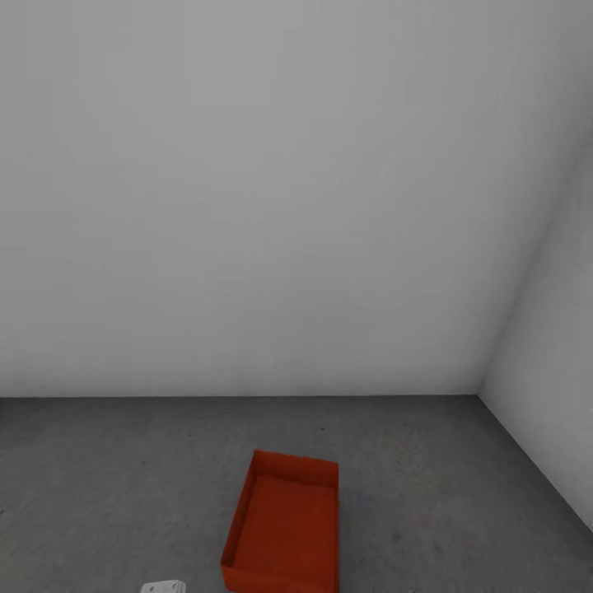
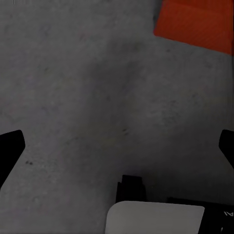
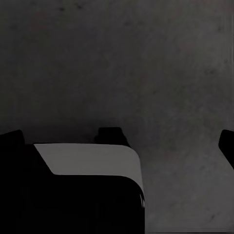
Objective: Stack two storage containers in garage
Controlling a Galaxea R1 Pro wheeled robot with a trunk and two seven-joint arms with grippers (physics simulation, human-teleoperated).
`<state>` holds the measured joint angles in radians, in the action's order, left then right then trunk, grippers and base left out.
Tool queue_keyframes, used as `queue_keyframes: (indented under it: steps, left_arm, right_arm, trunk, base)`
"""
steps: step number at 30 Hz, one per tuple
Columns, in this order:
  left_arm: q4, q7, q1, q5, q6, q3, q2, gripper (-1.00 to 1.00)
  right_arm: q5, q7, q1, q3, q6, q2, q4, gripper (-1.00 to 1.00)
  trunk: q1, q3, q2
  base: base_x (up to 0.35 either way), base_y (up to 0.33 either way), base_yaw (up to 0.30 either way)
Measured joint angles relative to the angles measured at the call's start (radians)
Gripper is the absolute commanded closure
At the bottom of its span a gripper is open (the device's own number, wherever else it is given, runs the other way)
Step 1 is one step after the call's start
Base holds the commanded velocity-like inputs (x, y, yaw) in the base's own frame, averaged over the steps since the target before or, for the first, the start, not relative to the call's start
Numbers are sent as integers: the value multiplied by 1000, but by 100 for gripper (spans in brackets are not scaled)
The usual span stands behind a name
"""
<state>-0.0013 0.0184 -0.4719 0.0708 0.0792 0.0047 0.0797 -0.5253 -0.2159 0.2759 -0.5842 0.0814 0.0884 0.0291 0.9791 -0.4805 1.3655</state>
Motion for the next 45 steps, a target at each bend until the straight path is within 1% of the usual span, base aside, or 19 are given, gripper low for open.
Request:
queue_keyframes:
  steps: [45]
  left_arm:
    - [0,1,0,-1,-1,0,-6,-100]
  right_arm:
    - [0,0,-1,-1,-1,3,0,-100]
  trunk:
    - [0,0,0]
  base:
    - [0,0,-295]
